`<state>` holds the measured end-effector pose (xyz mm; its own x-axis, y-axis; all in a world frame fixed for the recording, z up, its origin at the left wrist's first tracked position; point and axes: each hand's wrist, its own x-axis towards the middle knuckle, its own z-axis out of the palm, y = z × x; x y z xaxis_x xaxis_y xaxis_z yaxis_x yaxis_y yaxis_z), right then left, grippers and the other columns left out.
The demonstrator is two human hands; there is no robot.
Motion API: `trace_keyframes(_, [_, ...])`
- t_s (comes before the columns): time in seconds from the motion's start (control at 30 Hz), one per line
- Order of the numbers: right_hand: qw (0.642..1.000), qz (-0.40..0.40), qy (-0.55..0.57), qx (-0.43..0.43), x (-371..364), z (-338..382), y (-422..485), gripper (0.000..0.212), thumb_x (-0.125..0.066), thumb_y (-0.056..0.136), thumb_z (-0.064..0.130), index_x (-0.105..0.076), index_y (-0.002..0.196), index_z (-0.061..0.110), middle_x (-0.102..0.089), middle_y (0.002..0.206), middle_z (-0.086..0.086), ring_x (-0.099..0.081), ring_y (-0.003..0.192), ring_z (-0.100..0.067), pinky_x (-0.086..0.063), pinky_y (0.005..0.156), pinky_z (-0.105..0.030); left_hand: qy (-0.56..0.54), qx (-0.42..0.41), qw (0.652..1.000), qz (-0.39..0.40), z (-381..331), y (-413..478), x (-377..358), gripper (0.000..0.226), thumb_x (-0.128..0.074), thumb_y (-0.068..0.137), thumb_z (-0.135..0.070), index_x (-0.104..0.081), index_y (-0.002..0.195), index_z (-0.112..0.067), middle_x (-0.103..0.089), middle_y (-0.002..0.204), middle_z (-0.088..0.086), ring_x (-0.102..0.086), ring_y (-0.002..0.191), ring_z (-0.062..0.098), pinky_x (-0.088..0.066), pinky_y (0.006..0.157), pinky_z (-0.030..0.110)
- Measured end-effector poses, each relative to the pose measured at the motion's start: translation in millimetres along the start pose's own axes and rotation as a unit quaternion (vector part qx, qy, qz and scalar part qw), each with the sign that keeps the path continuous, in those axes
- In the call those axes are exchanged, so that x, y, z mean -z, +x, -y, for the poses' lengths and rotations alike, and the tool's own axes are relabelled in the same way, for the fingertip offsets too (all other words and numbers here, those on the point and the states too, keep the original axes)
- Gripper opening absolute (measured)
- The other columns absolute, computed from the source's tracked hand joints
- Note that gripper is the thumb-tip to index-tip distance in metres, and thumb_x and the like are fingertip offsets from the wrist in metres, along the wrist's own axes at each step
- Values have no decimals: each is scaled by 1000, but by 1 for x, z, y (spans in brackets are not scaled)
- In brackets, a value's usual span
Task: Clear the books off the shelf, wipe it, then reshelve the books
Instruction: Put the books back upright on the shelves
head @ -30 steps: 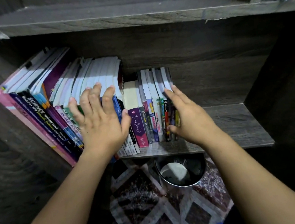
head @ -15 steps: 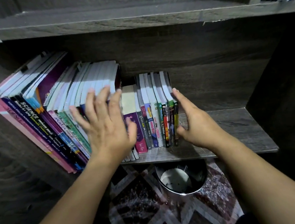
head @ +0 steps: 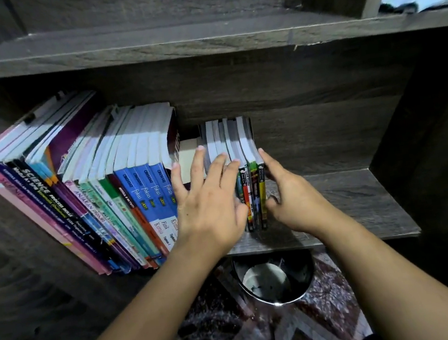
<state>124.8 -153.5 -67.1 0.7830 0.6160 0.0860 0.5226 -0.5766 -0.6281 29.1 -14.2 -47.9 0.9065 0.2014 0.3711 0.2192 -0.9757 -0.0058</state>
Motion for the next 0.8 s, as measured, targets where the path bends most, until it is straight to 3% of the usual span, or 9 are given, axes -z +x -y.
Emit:
trace_keyframes(0.07, [1000,1,15,-2,0,-1,0,96,-60,86,2,-2,153,39,-41,150,2,-44,132,-14,-29,97,-15,-36,-5,999,-28,-3,-3,-1,49,-55,78,-37,-55,124,-22,-46,144,3,-23,143,29,-7,110,57])
trace_keyframes(0.2, [999,-3,33,2,1,-5,1,90,-53,84,-1,-10,152,39,-59,132,1,-59,110,-13,-38,81,-10,-92,-7,992,-86,-13,-9,-11,35,-53,81,-41,-56,102,-13,-55,131,7,-48,123,27,-30,93,44])
trace_keyframes(0.3, [999,-1,39,0,5,-7,4,86,-49,85,-3,-15,152,39,-62,126,0,-62,91,-9,-36,70,1,-105,-26,990,-89,-15,-6,-18,46,-56,85,-34,-51,125,-13,-51,138,6,-48,122,23,-38,94,40])
trace_keyframes(0.43, [999,0,54,2,7,-9,6,83,-47,86,-3,-20,151,40,-59,129,3,-59,77,6,-38,67,0,-44,-35,998,-18,-17,0,-15,82,-64,78,-33,-28,151,-20,-40,144,4,-40,118,22,-39,93,39])
trace_keyframes(0.5, [998,-3,64,1,8,-10,6,82,-47,86,-4,-22,150,42,-56,133,6,-61,86,3,-40,75,-4,-38,-42,998,10,-19,5,-11,86,-57,84,-34,-10,155,-23,-26,148,4,-31,126,22,-32,101,38])
trace_keyframes(0.57, [998,-8,68,3,8,-11,6,82,-47,85,-5,-24,150,40,-52,140,6,-56,113,-3,-38,88,-9,-76,-36,996,19,-23,6,-12,81,-52,90,-32,-6,155,-19,-18,148,4,-25,134,21,-28,109,35])
trace_keyframes(0.67, [998,-3,69,9,6,-15,5,82,-48,85,-7,-25,150,37,-50,143,7,-48,126,-3,-33,96,-8,-190,14,981,-34,-27,4,-14,56,-52,96,-26,-38,147,-7,-36,140,6,-43,129,21,-36,108,33])
trace_keyframes(0.73, [998,3,66,8,5,-18,6,83,-47,84,-6,-24,150,39,-51,142,7,-49,126,-4,-37,102,-15,-250,56,963,-88,-25,3,-15,35,-57,95,-19,-61,127,-7,-51,120,4,-60,103,20,-51,94,35])
trace_keyframes(0.8, [998,4,60,12,4,-20,6,85,-46,83,-4,-23,150,42,-52,141,5,-53,124,-8,-41,104,-24,-282,97,949,-105,-25,-1,-5,21,-61,88,-12,-67,109,-12,-50,104,-1,-59,82,17,-52,78,33])
